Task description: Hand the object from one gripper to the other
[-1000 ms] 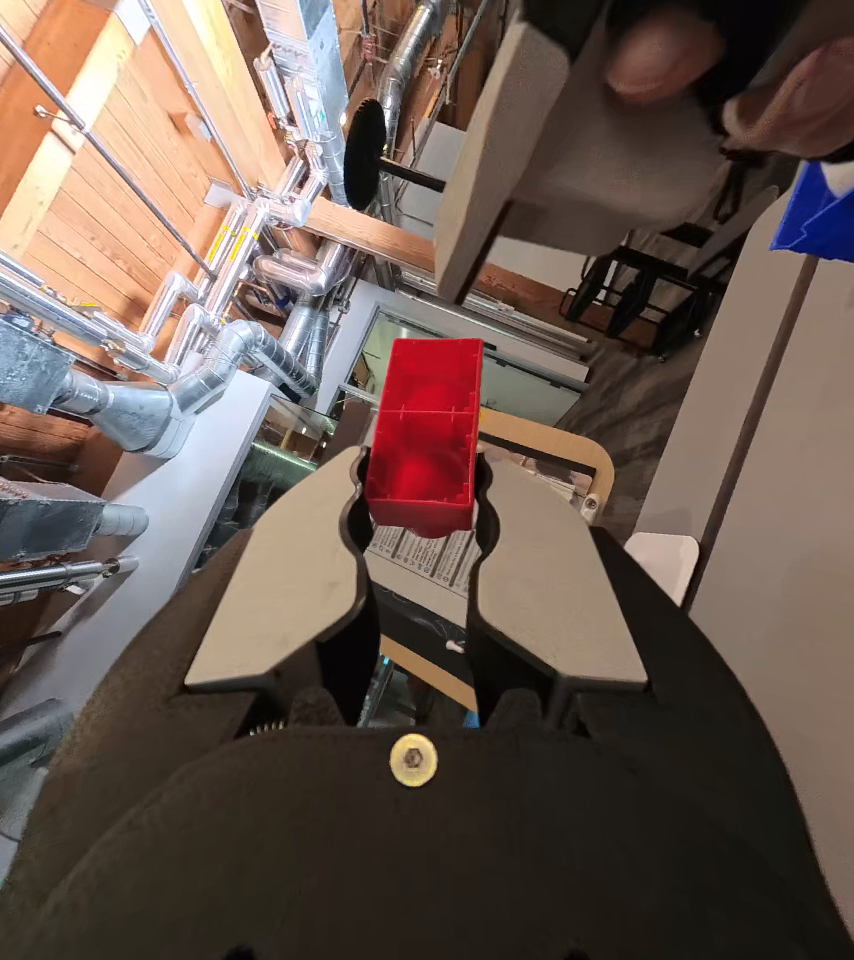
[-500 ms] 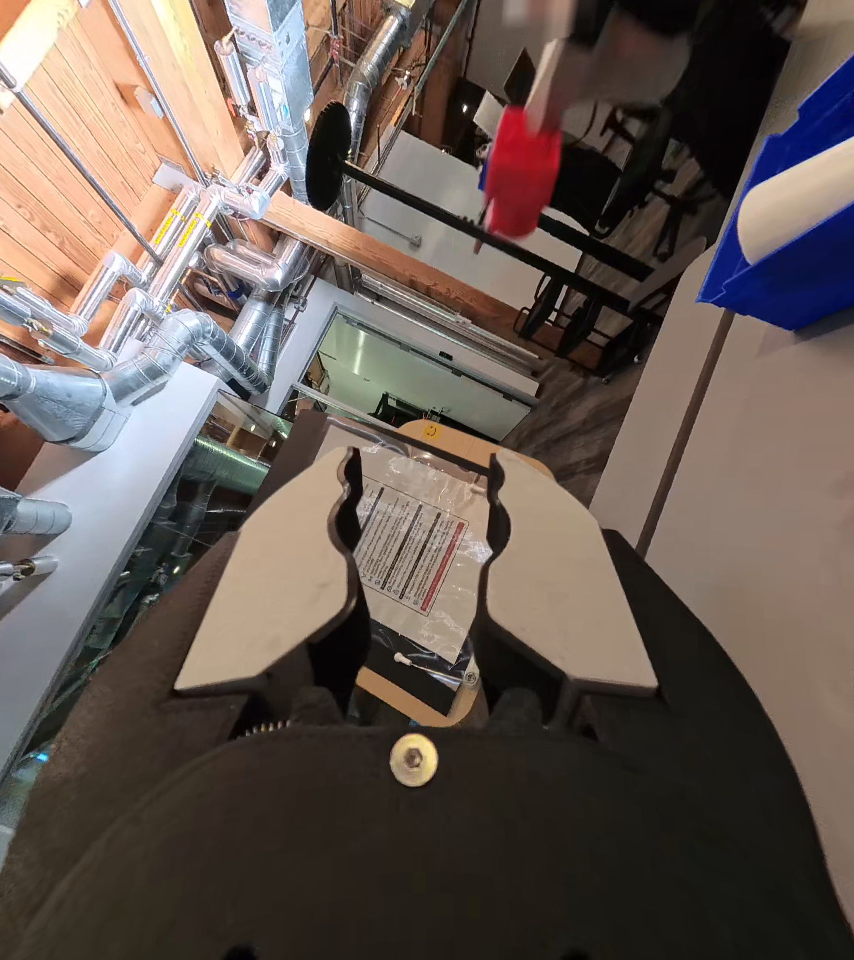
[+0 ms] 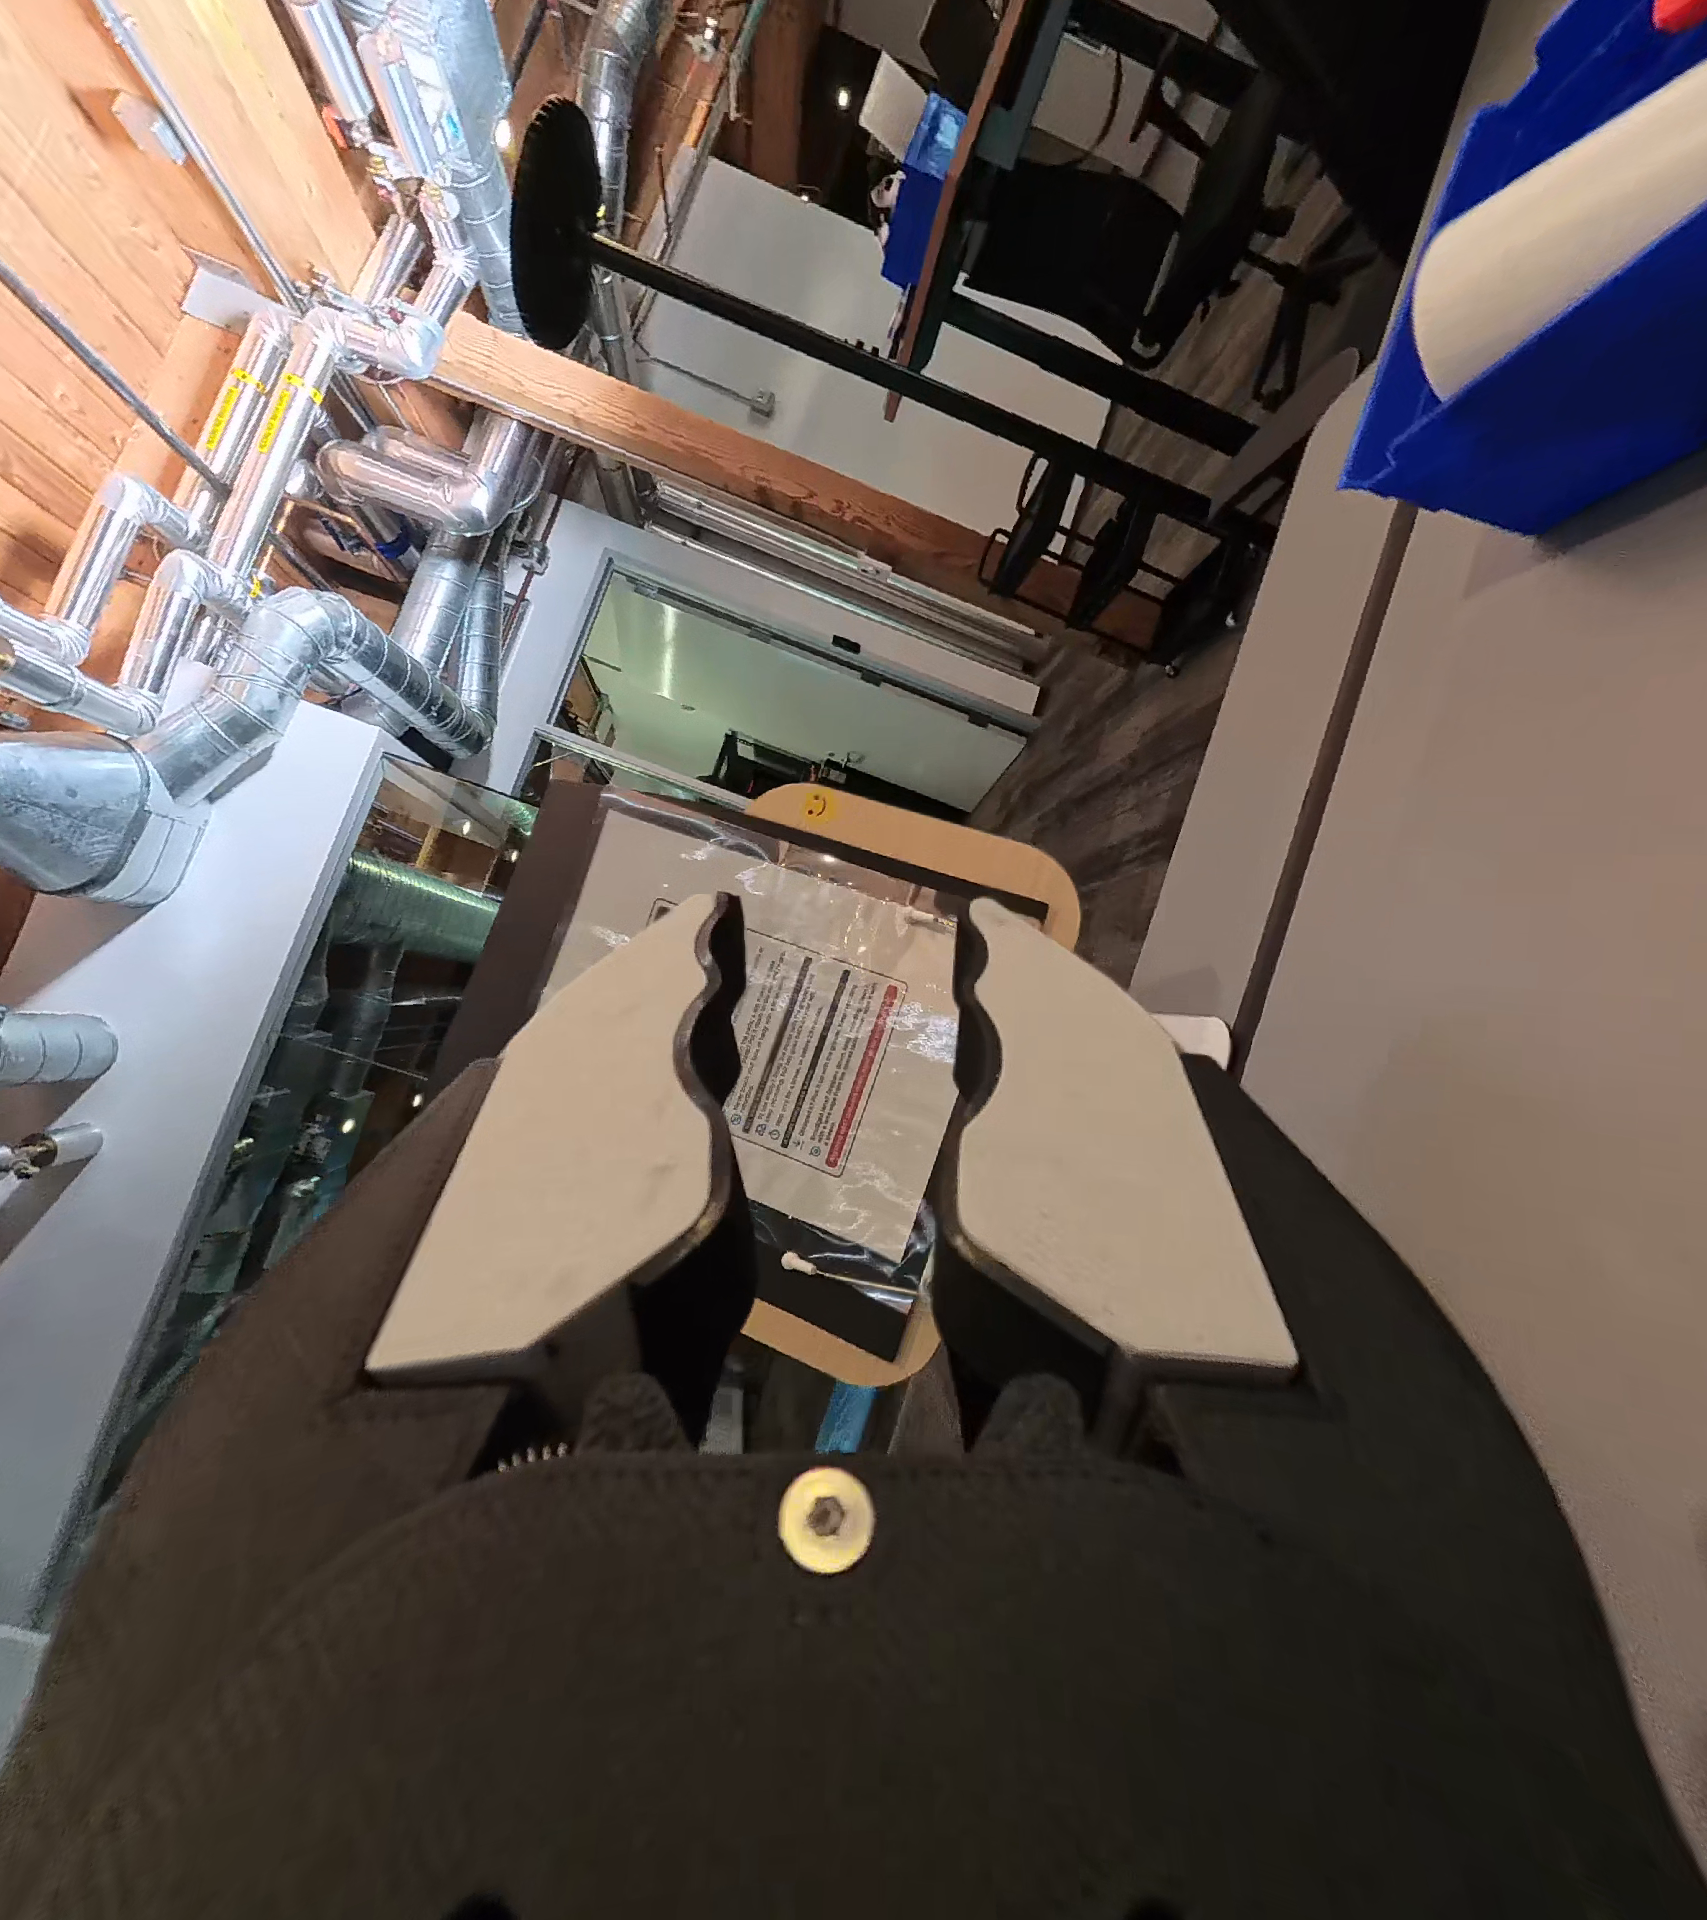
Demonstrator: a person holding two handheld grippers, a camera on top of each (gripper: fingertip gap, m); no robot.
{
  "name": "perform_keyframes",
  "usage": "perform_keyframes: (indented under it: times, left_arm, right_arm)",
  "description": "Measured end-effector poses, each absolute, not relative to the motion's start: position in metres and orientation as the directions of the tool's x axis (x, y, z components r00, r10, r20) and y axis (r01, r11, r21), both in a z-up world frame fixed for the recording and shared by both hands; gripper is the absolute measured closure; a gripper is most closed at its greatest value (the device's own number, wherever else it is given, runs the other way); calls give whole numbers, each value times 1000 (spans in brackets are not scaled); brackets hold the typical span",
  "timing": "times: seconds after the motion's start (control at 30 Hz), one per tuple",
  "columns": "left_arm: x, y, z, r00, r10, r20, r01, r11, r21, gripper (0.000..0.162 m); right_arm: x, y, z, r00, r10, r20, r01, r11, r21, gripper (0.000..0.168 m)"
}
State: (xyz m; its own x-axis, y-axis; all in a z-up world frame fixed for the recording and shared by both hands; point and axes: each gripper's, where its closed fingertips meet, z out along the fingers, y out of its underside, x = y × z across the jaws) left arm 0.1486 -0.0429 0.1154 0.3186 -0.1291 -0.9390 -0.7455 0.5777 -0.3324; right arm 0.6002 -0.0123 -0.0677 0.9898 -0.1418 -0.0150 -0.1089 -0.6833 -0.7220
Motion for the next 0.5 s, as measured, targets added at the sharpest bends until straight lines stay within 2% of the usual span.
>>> perform_keyframes:
  times: [0.13,0.23,0.3,0.37,0.43,0.5]
  left_arm:
    - [153,-38,104,271,-130,-954,-778,554,-297,125]
    - [155,-36,100,259,-151,-954,-780,550,-299,125]
    - [154,-35,97,253,-170,-952,-783,543,-305,125]
    - [146,-32,98,263,-178,-948,-794,518,-318,123]
    - [128,-30,106,300,-180,-937,-807,476,-350,121]
    - [99,-29,115,358,-199,-912,-821,399,-409,121]
  right_arm:
    - [616,-19,-92,968,-242,68,-149,-767,-624,162]
    - [618,-25,-113,965,-257,61,-182,-816,-549,162]
    - [611,-24,-124,970,-241,12,-202,-840,-503,152]
    - [611,-28,-123,965,-261,26,-218,-854,-472,135]
    - [615,-28,-102,955,-287,74,-208,-826,-524,131]
    - [608,-21,-64,958,-277,69,-171,-752,-636,126]
